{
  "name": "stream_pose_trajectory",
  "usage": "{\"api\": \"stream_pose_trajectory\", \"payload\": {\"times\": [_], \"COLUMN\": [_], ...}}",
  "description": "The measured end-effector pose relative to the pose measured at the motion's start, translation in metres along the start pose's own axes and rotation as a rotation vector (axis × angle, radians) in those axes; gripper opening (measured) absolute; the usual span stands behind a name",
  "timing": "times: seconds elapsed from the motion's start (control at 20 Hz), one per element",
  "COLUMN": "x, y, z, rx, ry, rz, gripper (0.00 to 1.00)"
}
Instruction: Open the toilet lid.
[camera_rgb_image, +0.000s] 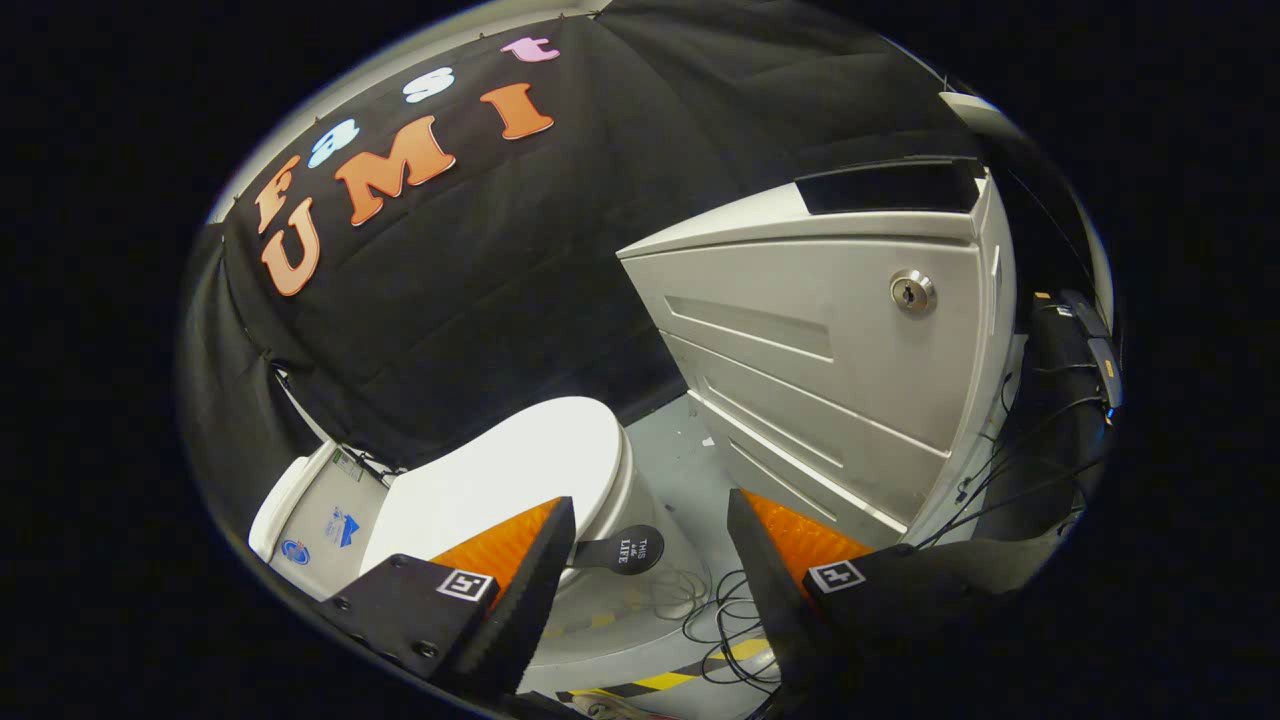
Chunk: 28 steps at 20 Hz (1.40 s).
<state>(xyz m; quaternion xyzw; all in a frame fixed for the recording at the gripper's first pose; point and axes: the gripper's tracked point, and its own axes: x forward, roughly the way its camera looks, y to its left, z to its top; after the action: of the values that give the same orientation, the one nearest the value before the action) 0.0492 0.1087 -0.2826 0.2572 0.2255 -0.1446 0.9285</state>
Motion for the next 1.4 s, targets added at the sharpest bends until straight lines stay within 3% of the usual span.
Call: {"api": "stream_pose_trajectory", "payload": {"times": [0.5, 0.7, 0.9, 1.1, 1.15, 1.3, 1.4], "x": [0.024, 0.026, 0.037, 0.043, 0.043, 0.042, 0.04], "y": [-0.016, 0.001, 0.019, 0.015, 0.01, 0.015, 0.017], "z": [-0.048, -0.072, -0.074, -0.074, -0.075, -0.072, -0.071], "rx": [0.045, 0.095, 0.131, 0.174, 0.177, 0.178, 0.183], "ry": [0.168, 0.271, 0.27, 0.28, 0.29, 0.284, 0.291], "rz": [-0.063, -0.008, 0.063, 0.072, 0.073, 0.085, 0.098], "gripper": [0.97, 0.96, 0.82, 0.72, 0.6, 0.57, 0.48]}}
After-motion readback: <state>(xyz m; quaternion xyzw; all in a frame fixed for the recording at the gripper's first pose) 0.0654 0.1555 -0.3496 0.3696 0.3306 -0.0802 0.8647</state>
